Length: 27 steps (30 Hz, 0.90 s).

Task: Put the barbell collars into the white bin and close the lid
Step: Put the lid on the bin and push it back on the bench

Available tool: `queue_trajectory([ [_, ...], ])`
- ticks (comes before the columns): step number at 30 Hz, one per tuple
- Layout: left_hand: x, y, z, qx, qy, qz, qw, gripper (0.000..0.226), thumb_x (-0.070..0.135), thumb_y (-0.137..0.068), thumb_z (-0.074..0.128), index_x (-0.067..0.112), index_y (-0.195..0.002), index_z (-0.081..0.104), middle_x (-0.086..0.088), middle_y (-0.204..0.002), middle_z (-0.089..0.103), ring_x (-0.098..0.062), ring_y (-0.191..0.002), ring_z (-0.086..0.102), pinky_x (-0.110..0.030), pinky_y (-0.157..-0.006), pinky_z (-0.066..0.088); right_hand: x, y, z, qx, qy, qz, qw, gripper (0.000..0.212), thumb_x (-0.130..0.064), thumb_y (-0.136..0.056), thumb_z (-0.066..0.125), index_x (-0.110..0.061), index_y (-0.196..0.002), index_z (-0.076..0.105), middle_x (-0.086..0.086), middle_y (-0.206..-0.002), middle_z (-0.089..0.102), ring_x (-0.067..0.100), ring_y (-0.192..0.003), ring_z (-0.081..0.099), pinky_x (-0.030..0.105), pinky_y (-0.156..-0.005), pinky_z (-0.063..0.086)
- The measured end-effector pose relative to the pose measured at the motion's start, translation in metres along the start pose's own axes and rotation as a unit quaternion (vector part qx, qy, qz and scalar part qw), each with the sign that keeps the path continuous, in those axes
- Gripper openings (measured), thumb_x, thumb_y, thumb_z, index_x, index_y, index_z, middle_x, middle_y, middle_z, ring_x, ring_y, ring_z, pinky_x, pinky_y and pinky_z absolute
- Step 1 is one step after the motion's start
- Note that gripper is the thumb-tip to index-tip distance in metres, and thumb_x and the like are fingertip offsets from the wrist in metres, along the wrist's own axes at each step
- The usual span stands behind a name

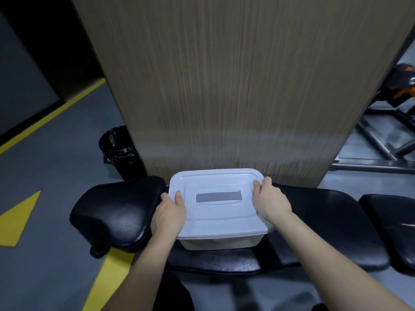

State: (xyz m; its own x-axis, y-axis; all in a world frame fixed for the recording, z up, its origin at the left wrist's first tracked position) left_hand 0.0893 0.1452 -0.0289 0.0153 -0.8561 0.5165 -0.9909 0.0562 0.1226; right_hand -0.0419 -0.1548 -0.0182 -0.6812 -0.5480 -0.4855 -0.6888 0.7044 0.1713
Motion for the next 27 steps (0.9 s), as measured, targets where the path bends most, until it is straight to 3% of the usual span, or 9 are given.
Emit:
queue_trajectory([
  [4,0.017,0.003,-0.004,0.025,-0.032,0.004,0.999,0.05,0.048,-0.103,0.022,0.005,-0.115,0.043,-0.021,-0.111,0.064,-0.039,-0.101,0.06,-0.045,-0.077,0.049,0.003,-0.009,-0.007,-0.006,-0.039,-0.003,0.999,0.045,-0.05,-0.102,0.023,-0.012,-0.113,0.045,0.009,-0.088,0.059,0.033,-0.082,0.058,0.041,-0.068,0.045],
  [10,0.059,-0.016,0.01,0.0,-0.032,0.043,0.999,0.054,0.049,-0.103,0.022,0.004,-0.121,0.044,-0.017,-0.111,0.064,-0.037,-0.099,0.06,-0.041,-0.072,0.046,0.034,-0.014,-0.023,0.033,-0.054,0.047,0.997,0.05,-0.051,-0.101,0.023,-0.013,-0.125,0.045,0.01,-0.092,0.06,0.034,-0.086,0.06,0.043,-0.076,0.05],
  [14,0.088,-0.021,0.036,-0.058,-0.029,0.035,0.997,0.051,0.047,-0.104,0.02,0.006,-0.125,0.04,-0.017,-0.117,0.062,-0.033,-0.096,0.056,-0.039,-0.073,0.04,0.044,-0.037,-0.044,0.063,0.008,0.066,0.996,0.054,-0.049,-0.102,0.02,-0.011,-0.131,0.046,0.016,-0.121,0.06,0.037,-0.093,0.056,0.043,-0.076,0.043],
  [17,0.087,-0.039,0.041,-0.157,-0.102,-0.006,0.982,0.06,0.049,-0.1,0.019,0.009,-0.144,0.029,-0.015,-0.136,0.052,-0.032,-0.11,0.052,-0.04,-0.087,0.041,0.029,-0.045,-0.044,0.029,0.074,0.052,0.995,0.057,-0.04,-0.103,0.022,-0.015,-0.155,0.015,0.012,-0.153,0.029,0.038,-0.125,0.045,0.047,-0.088,0.04],
  [19,0.097,-0.062,0.029,-0.145,-0.15,0.018,0.978,0.063,0.05,-0.099,0.02,0.014,-0.15,0.022,-0.014,-0.147,0.04,-0.034,-0.127,0.044,-0.042,-0.092,0.038,0.003,-0.054,-0.051,0.061,0.11,-0.015,0.992,0.068,-0.035,-0.102,0.03,-0.022,-0.158,-0.005,0.007,-0.161,0.011,0.037,-0.136,0.032,0.048,-0.097,0.038],
  [21,0.123,-0.081,0.028,-0.081,-0.14,0.107,0.981,0.061,0.05,-0.101,0.019,0.022,-0.155,0.014,-0.011,-0.151,0.031,-0.033,-0.133,0.036,-0.047,-0.097,0.037,-0.023,-0.066,-0.043,0.067,0.114,-0.076,0.988,0.067,-0.04,-0.102,0.029,-0.02,-0.159,0.0,0.004,-0.165,0.01,0.034,-0.145,0.022,0.05,-0.111,0.029],
  [23,0.141,-0.088,0.052,-0.065,-0.099,0.183,0.976,0.057,0.047,-0.102,0.021,0.025,-0.155,0.021,-0.011,-0.147,0.035,-0.033,-0.128,0.04,-0.047,-0.097,0.041,-0.028,-0.079,-0.018,0.038,0.145,-0.062,0.987,0.065,-0.047,-0.102,0.021,-0.017,-0.159,0.013,0.003,-0.165,0.017,0.034,-0.149,0.016,0.055,-0.117,0.018],
  [27,0.147,-0.088,0.064,-0.002,-0.116,0.253,0.961,0.043,0.04,-0.103,0.025,0.018,-0.128,0.051,-0.012,-0.122,0.054,-0.035,-0.098,0.056,-0.041,-0.072,0.047,-0.028,-0.081,-0.008,0.071,0.174,-0.06,0.98,0.06,-0.045,-0.098,0.027,-0.016,-0.149,0.039,0.001,-0.151,0.044,0.035,-0.141,0.031,0.06,-0.108,0.024],
])
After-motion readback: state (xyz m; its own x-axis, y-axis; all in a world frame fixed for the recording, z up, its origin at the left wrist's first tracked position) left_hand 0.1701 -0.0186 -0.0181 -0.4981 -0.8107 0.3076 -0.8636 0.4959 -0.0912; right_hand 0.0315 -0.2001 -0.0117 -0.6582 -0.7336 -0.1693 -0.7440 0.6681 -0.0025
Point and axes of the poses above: each hand's wrist, its own y-axis away from the middle knuckle, its own z-axis out of the palm, x = y × z, the point moved 10 cm from there along -y, towards the middle knuckle
